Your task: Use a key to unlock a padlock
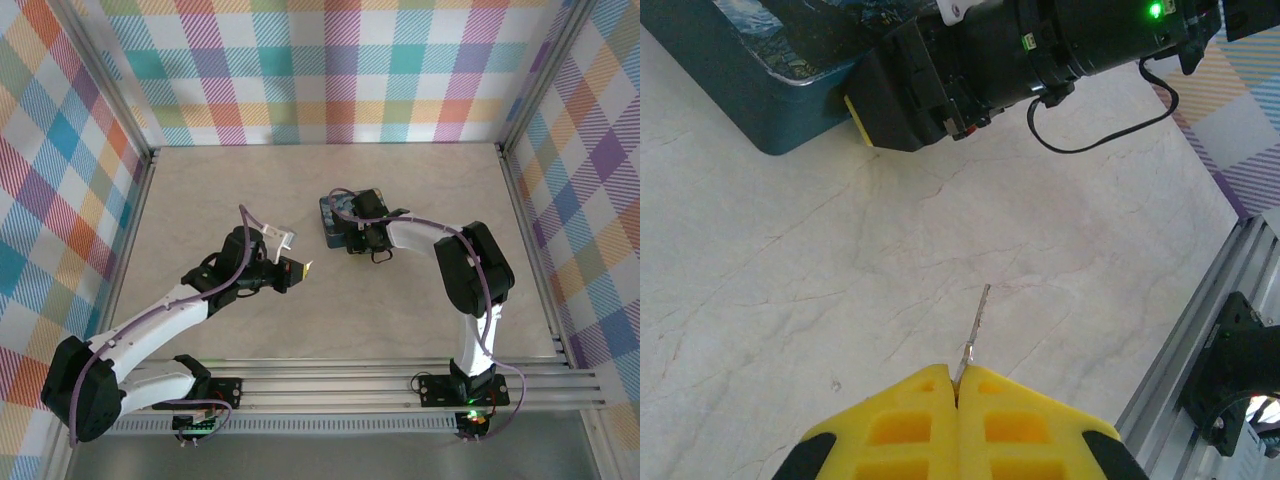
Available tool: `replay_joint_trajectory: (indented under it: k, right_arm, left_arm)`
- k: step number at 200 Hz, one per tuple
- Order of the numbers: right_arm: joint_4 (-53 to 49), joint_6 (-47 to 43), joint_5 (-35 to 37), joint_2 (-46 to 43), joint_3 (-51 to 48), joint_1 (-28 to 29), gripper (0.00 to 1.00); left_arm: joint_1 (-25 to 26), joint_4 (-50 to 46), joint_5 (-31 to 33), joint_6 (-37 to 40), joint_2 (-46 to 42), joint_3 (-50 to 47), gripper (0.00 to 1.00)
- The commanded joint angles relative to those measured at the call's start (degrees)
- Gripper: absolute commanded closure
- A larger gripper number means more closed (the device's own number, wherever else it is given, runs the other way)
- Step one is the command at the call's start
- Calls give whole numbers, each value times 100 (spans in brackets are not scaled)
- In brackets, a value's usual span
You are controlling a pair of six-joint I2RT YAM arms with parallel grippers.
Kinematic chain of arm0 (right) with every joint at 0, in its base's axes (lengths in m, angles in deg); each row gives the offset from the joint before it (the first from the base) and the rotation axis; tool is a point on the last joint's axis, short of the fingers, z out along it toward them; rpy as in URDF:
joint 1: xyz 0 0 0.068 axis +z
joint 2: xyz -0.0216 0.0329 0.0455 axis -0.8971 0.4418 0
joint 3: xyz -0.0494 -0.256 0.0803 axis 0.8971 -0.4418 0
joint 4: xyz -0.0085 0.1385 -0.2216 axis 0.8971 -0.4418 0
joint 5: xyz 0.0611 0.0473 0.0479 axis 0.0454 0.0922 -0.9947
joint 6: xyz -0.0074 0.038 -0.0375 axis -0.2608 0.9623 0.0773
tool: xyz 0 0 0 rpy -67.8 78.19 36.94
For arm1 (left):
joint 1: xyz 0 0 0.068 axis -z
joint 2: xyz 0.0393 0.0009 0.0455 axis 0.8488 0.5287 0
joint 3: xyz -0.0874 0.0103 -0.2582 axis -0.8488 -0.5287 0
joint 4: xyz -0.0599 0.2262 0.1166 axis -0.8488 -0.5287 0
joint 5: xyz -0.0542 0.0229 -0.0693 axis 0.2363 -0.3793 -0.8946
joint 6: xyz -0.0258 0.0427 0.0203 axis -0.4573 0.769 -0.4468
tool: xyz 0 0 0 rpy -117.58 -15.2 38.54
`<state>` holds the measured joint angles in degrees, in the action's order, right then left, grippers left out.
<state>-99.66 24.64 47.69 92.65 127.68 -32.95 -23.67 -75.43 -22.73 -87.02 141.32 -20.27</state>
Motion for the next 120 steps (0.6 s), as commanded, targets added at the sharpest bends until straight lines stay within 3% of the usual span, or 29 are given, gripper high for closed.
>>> replay_joint_trajectory:
  k: [1, 50, 120]
  right_arm:
    - [225, -141, 31, 49, -13, 3, 59]
    - [75, -243, -77, -65, 58, 10, 77]
    - [-829, -322, -429, -523, -34, -71, 94]
  left_arm:
    - [22, -85, 96, -96, -215, 3, 100]
    - [22, -20, 143, -130, -347, -159, 100]
    - [148, 1866, 216, -156, -518, -1074, 100]
